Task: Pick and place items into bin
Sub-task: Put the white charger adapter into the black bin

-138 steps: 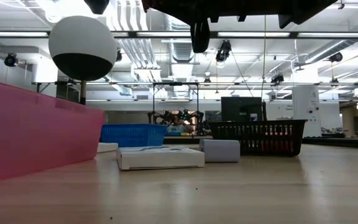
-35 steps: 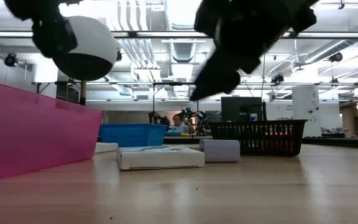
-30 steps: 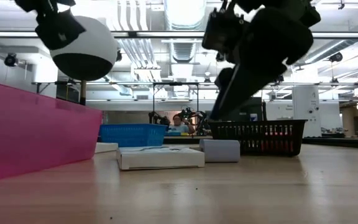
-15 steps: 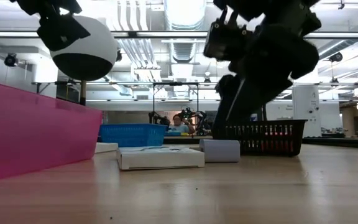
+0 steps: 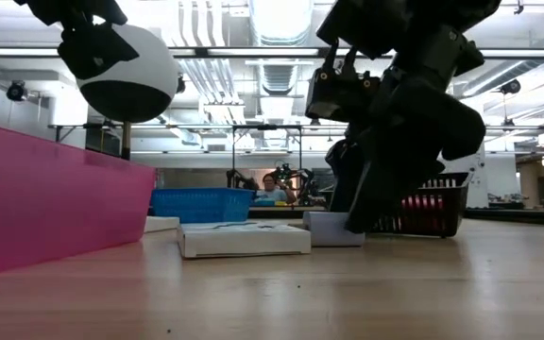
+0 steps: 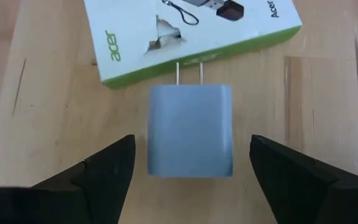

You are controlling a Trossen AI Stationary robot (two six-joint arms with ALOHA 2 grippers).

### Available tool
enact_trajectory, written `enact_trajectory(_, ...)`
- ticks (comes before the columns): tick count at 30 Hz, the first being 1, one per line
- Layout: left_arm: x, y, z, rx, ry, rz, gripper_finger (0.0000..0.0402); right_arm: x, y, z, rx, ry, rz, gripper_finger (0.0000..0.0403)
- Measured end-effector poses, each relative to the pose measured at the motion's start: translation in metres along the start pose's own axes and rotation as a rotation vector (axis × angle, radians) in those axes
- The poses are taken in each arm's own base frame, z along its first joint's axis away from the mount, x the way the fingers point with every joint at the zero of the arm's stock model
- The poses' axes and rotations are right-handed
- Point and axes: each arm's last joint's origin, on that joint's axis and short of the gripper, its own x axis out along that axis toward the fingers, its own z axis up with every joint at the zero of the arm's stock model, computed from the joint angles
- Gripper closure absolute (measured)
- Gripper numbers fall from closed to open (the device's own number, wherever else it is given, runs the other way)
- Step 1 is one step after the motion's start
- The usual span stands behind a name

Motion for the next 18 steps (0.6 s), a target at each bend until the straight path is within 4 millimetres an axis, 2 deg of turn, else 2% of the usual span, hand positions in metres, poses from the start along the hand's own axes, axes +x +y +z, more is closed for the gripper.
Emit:
enact_trajectory(7, -0.0001, 0.0, 0.0, 0.0, 0.0, 0.0, 0.021, 0.0011, 0.0001, 0.0003, 0.0, -0.006, 0.001, 0.0129)
enact_trajectory(18, 0.0, 0.0, 0.0, 0.0, 0.001, -0.001, 0.021, 0.0011, 0.0001, 0.0003, -0.004, -0.005, 0.001, 0.0197)
